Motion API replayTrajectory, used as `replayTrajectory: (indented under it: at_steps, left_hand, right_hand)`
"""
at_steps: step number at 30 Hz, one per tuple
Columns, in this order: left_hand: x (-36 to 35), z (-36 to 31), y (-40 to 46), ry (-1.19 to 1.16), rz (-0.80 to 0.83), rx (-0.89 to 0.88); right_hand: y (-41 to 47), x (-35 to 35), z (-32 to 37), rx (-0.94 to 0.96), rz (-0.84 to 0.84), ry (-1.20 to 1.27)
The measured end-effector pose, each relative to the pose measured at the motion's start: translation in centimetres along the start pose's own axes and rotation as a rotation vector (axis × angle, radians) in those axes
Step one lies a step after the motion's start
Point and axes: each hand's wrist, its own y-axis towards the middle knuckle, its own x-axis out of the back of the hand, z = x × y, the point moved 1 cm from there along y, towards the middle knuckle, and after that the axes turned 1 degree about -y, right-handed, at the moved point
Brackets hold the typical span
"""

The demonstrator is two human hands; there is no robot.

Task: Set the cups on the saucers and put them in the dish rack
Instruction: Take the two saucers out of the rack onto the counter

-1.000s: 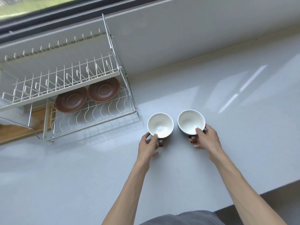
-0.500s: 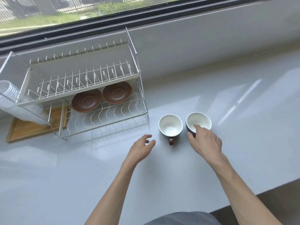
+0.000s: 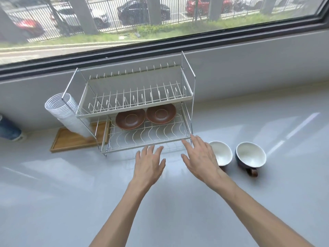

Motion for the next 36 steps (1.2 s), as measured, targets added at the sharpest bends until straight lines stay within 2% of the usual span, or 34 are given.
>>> replayTrajectory:
  at_steps: [8,17,22,30,36]
  left_hand:
    - [-0.2,1.1,1.7,-0.089,-0.171,0.052]
    - [0.3,1.7,7.0,-0.165,-0.189,0.08]
    - [0.4,2.0,10.4,-0.236,-0.21,0.158]
    - [-0.1,2.1,14.4,-0.488,-0.154,0.31]
    - [-0.3,2.5,16.4,-0.661,-0.162,0.414]
  right_hand:
    - [3.3,-1.1,1.4,0.043,-0.11,0.067]
    - [8.8,-1.9,1.7,0.078,-0.16,0.11]
    - [12.9,-2.8,1.8,0.074,-0.169,0.114]
    - [19.7,-4.5,2.1,0.082,-0.162,0.109]
    - [22.9,-6.5,1.6,0.05,-0.214,-0.001]
